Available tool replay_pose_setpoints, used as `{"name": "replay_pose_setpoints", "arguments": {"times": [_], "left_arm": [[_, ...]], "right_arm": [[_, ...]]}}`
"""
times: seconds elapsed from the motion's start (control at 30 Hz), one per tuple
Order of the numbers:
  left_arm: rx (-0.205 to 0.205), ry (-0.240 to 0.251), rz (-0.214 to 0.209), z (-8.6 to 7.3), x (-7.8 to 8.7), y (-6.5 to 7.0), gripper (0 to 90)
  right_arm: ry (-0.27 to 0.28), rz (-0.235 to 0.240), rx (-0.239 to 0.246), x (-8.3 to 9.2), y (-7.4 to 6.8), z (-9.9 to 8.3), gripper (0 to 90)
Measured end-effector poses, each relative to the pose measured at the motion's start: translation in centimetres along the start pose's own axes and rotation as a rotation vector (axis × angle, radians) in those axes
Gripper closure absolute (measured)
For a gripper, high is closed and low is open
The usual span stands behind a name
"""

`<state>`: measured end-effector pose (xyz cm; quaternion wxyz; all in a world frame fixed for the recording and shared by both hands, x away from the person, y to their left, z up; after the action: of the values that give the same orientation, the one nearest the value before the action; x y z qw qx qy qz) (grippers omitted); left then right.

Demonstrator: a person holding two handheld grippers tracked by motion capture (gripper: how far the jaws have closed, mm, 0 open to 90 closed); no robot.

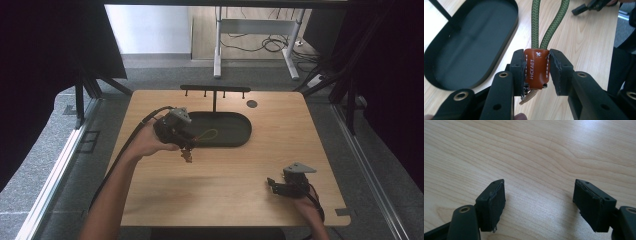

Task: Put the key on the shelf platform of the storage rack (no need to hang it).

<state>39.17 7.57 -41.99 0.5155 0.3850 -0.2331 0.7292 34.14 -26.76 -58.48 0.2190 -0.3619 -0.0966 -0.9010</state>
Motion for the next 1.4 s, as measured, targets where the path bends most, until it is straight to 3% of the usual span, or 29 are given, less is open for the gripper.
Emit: {"name": "replay_pose_setpoints", "arguments": {"times": [0.27,0.87,1.4], "left_arm": [[-0.011,-0.012,0.002,1.0,-0.3,0.0,66.6],[-0.011,-0.009,0.010,2.3,-0.1,-0.2,66.6],[0.021,-0.020,0.019,4.1,-1.4,-2.1,66.6]], "right_arm": [[0.045,0.005,-0.016,0.8,0.0,0.5,28.0],[0.045,0.000,-0.007,0.9,-0.3,0.7,27.9],[0.045,0.000,-0.013,1.0,0.0,0.6,28.0]]}}
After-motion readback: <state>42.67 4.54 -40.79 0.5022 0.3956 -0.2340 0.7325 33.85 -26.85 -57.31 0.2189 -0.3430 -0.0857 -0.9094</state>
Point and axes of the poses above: each handheld gripper's, and its own axes: x roughly backward along the jaws, z roughly out of its top, y roughly to its right, the point moved 7 cm from there along -x, roughly forward along the jaws, and after that the axes turned 1 degree about -y, right-handed, at the moved point
